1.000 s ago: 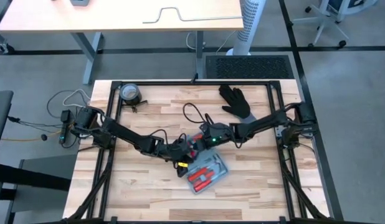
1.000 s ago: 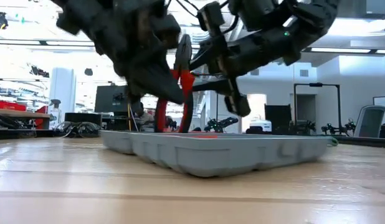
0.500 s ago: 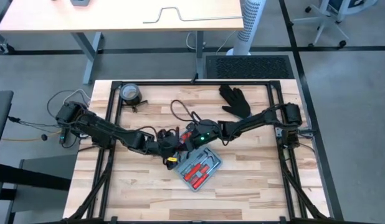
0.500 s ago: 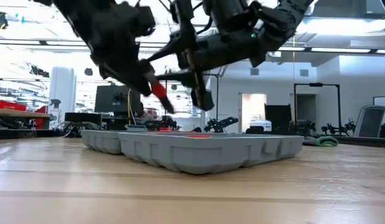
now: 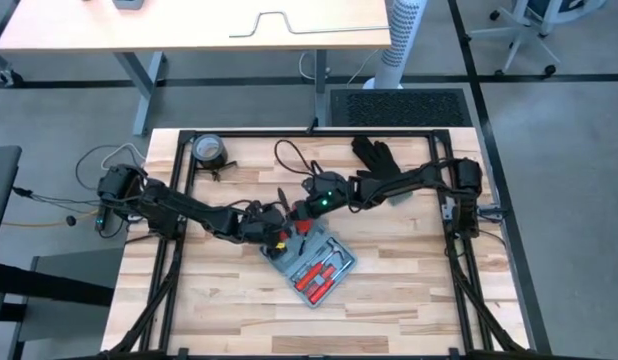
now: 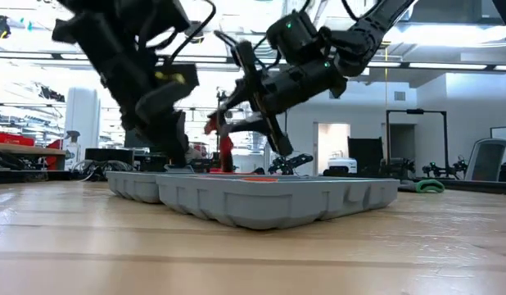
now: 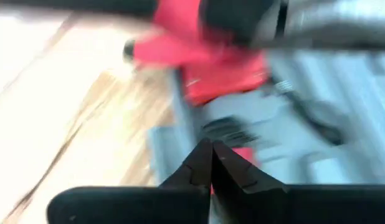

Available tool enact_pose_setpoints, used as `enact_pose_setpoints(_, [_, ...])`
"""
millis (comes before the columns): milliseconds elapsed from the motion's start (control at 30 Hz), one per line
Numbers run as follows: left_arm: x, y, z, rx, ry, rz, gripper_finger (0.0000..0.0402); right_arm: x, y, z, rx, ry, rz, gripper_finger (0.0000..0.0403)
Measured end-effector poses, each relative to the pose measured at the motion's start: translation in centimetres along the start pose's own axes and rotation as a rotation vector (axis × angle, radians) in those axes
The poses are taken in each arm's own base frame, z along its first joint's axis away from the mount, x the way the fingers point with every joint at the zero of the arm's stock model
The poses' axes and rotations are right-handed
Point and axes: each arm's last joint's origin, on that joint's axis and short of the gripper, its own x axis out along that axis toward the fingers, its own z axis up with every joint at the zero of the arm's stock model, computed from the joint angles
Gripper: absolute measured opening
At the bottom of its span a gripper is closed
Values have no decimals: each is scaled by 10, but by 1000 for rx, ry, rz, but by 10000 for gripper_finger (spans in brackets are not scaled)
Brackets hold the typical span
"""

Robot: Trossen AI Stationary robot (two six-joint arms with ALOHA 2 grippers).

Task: Prefit tool cases
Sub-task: Remove the orange pliers from the gray toolbox

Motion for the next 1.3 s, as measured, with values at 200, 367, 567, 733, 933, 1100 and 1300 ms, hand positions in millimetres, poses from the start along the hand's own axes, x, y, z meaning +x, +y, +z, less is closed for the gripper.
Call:
enact_pose_setpoints(200, [8,11,-11,-60,20,16,0,-7,-16,15,27,-10,-84,118])
enact_pose_setpoints(367, [9,8,-12,-84,2,-69,0,-23,-21,30,33,-59,-185,118])
enact_pose_setpoints(567, [9,6,-11,-63,1,-106,0,-57,-36,52,23,-117,-409,118])
enact_pose_setpoints(733, [11,8,-9,-33,8,-116,0,-78,-36,56,-9,-86,-498,118])
enact_pose_setpoints(933, [11,8,-9,5,8,-121,0,-84,-34,54,-46,-47,-522,118])
enact_pose_setpoints(1100, [11,8,-9,30,10,-133,0,-91,-39,48,-24,-26,-641,118])
enact_pose_setpoints(1300, [13,11,-5,84,-10,-139,0,-93,-46,38,1,48,-737,118])
